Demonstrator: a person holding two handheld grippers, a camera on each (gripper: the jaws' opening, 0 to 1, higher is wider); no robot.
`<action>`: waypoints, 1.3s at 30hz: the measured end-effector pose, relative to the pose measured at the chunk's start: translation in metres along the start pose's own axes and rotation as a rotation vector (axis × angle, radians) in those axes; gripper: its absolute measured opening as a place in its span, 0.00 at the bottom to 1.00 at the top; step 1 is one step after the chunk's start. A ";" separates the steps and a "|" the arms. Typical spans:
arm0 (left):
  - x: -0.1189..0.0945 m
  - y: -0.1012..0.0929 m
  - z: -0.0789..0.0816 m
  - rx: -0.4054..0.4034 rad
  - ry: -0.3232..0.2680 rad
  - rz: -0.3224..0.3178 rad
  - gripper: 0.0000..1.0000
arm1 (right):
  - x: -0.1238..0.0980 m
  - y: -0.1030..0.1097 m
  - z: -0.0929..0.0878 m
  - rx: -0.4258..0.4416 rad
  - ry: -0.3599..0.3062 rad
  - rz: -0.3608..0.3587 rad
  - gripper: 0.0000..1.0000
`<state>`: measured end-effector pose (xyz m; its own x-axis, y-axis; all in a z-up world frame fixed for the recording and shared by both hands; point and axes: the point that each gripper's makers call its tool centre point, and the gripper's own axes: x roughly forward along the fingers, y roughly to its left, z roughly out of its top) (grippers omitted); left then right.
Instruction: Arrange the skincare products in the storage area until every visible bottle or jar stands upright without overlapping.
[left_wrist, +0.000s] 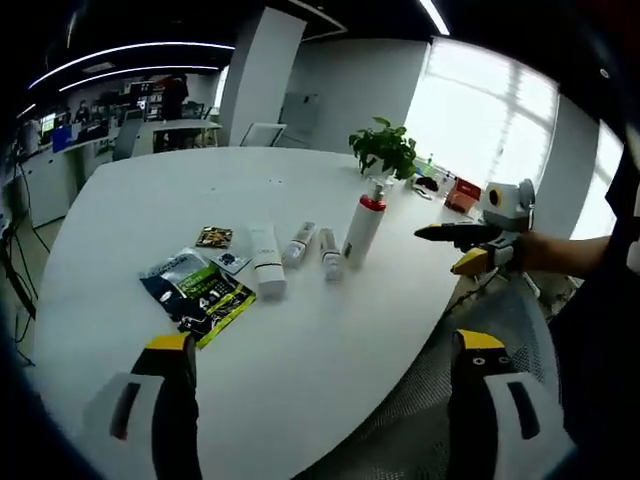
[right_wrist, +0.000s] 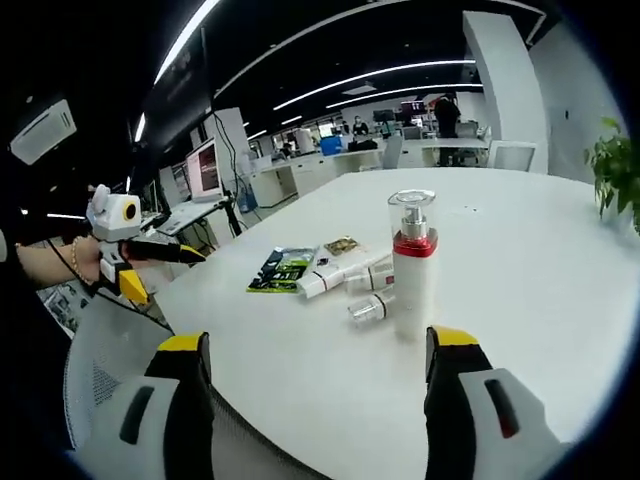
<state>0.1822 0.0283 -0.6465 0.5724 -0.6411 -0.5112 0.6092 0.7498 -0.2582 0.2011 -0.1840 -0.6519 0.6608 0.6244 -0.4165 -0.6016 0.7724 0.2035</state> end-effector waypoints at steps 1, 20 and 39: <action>-0.002 0.001 -0.001 -0.001 -0.002 0.005 0.99 | 0.000 0.001 -0.001 -0.003 0.000 0.001 0.87; -0.020 0.009 -0.022 -0.039 0.020 0.033 0.99 | -0.006 0.008 0.002 0.031 -0.036 -0.027 0.85; 0.005 -0.002 -0.014 -0.010 0.068 -0.021 0.99 | -0.005 0.012 0.000 0.017 -0.021 -0.024 0.81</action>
<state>0.1762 0.0256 -0.6605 0.5212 -0.6441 -0.5599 0.6145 0.7385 -0.2775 0.1910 -0.1780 -0.6476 0.6845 0.6077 -0.4026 -0.5778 0.7891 0.2088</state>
